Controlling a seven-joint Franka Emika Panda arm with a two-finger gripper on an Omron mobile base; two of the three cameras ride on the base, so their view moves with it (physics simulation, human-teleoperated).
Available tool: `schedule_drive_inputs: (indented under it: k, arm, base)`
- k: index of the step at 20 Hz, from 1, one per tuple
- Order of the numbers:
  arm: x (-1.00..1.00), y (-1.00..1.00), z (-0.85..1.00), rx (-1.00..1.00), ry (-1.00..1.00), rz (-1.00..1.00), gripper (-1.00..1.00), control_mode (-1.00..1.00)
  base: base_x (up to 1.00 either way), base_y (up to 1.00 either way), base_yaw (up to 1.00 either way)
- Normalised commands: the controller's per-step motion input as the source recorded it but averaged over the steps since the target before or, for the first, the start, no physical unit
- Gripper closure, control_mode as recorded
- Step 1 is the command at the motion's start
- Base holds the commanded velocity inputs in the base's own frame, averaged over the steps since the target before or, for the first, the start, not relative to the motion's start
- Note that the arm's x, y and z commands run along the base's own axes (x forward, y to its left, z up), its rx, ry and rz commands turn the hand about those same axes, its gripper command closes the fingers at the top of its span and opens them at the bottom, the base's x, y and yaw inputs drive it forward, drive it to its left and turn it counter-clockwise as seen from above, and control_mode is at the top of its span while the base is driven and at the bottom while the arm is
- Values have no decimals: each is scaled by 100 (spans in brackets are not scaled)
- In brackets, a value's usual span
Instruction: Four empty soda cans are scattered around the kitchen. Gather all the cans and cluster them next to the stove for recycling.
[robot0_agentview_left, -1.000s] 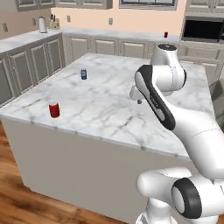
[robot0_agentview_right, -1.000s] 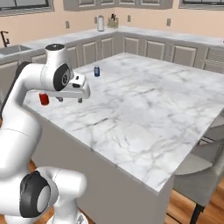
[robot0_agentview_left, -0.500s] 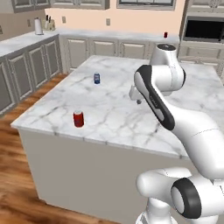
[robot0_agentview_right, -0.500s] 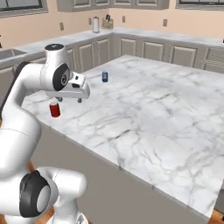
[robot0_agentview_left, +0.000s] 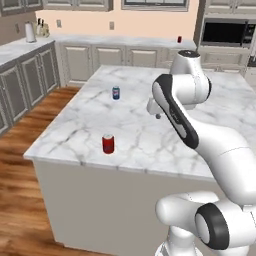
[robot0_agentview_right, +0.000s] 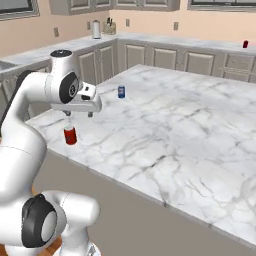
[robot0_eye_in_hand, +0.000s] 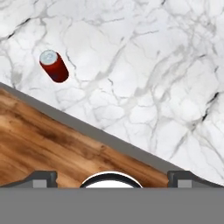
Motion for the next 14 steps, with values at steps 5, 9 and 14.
schedule_drive_inputs:
  k: [5,9,14]
  arm:
    - [0,0,0,0,0,0,-100,100]
    - [0,0,0,0,0,0,-100,100]
    - [0,0,0,0,0,0,-100,100]
  base:
    - [25,39,-35]
    - [1,47,-32]
    - [-2,61,-26]
